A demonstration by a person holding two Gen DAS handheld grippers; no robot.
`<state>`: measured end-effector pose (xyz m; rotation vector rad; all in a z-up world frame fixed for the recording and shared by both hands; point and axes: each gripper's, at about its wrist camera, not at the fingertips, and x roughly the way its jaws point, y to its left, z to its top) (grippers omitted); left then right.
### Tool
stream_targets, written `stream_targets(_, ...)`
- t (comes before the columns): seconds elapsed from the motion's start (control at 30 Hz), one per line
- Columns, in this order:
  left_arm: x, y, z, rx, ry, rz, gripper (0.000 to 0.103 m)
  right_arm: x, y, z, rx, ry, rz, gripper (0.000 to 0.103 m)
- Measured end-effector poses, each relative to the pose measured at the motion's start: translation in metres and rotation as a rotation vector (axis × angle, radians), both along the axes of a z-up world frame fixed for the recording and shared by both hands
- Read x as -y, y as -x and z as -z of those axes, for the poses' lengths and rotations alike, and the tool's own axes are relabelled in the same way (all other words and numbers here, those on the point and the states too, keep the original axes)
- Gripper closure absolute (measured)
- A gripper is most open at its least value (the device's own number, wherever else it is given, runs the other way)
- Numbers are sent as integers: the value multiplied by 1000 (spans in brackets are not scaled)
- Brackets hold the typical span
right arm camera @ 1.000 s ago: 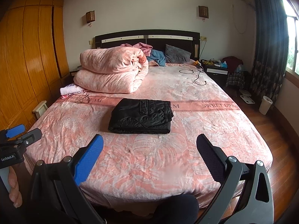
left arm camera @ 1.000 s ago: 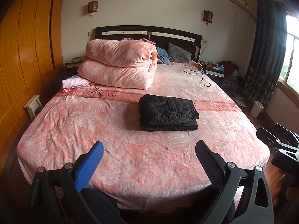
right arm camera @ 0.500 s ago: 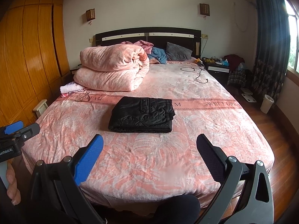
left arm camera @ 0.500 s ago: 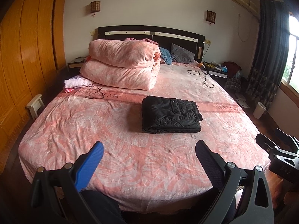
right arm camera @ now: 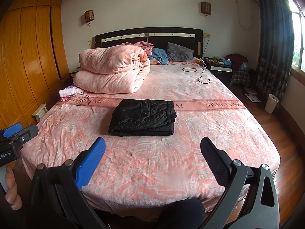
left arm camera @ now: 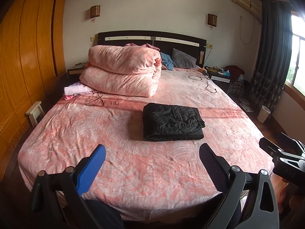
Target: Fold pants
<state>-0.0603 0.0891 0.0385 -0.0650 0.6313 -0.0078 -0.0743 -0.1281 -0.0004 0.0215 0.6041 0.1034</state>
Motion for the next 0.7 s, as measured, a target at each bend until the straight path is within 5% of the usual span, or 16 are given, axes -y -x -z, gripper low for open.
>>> stream_targets(0.7, -5, 2, -1, -4, 4, -9, 4, 4, -4, -4, 4, 3, 2, 3)
